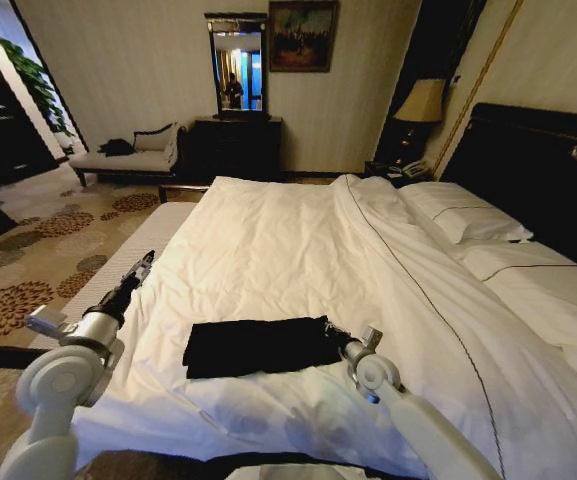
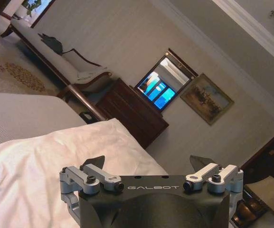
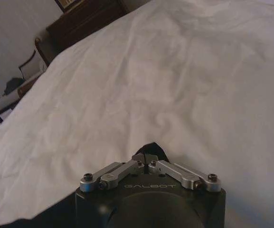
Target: Fold the clothes on the bed.
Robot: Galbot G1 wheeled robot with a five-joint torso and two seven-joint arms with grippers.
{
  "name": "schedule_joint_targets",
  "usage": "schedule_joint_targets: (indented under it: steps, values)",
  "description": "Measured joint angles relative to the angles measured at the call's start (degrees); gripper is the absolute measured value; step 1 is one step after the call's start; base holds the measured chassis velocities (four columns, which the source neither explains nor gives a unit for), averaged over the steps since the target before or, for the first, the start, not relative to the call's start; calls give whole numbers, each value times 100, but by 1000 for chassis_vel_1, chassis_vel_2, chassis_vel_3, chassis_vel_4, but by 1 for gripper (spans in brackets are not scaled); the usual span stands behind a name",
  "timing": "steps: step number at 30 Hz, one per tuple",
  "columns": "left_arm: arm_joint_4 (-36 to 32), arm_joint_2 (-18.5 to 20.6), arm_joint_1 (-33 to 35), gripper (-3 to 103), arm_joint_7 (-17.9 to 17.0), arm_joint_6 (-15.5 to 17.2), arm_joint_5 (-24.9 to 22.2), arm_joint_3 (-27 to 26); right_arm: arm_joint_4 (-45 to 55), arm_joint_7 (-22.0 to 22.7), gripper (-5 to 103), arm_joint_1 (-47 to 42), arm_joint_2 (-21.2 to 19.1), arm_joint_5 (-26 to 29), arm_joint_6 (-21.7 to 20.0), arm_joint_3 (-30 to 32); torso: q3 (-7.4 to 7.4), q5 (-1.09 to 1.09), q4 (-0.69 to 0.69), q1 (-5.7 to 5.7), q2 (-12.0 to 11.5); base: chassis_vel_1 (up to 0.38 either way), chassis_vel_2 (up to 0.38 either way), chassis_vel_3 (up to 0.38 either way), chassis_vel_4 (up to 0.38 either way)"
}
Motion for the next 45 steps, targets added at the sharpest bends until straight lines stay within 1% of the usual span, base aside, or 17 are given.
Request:
schedule_joint_targets:
  steps: [6, 11, 16, 18, 23, 28, 37, 40, 43, 44, 45]
  values:
    - [110, -4, -74, 100, 0, 1, 54, 67, -71, -42, 0, 28, 64, 77, 126, 39, 0, 0, 0, 0, 0, 0, 0, 0, 0]
    - [169, 7, -117, 100, 0, 1, 61, 87, -143, -42, 0, 27, 101, 79, 157, 66, 0, 0, 0, 0, 0, 0, 0, 0, 0]
    - [209, 11, -124, 100, 0, 1, 70, 100, -211, -19, 0, 60, 178, 217, 183, 131, 0, 0, 0, 0, 0, 0, 0, 0, 0]
    - [228, 12, -106, 100, 4, -5, 100, 100, -218, 48, 0, 74, 313, 384, 206, 225, 0, 0, 0, 1, 0, 0, 0, 0, 0]
    - [254, 31, -100, 100, 7, -11, 118, 99, -224, 85, 0, 42, 492, 444, 243, 356, 0, 0, 0, 0, 0, 0, 0, 0, 0]
    - [261, 41, -125, 100, 9, -13, 102, 95, -203, 126, 0, -15, 583, 485, 278, 471, 0, 0, 0, 0, 0, 0, 0, 0, 0]
    - [277, -7, -129, 100, 10, -14, 118, 137, -209, 204, 0, -94, 773, 633, 361, 899, 0, 0, 0, 0, 0, 0, 0, 0, 0]
    - [253, -8, -111, 100, 11, -14, 123, 137, -219, 205, 0, -134, 796, 629, 371, 962, 0, 0, 0, 0, 0, 0, 0, 0, 0]
    - [208, -7, -81, 100, 12, -15, 126, 122, -260, 185, 0, -190, 822, 412, 373, 964, 0, 0, 0, 0, 0, 0, 0, 0, 0]
    - [202, -7, -73, 100, 12, -15, 128, 120, -264, 184, -3, -198, 837, 375, 373, 962, 0, 0, 0, 0, 0, 0, 0, 0, 0]
    - [186, -11, -55, 100, 12, -16, 130, 118, -265, 184, 1, -206, 860, 334, 373, 964, 0, 0, -1, 0, 0, 0, 0, 0, 0]
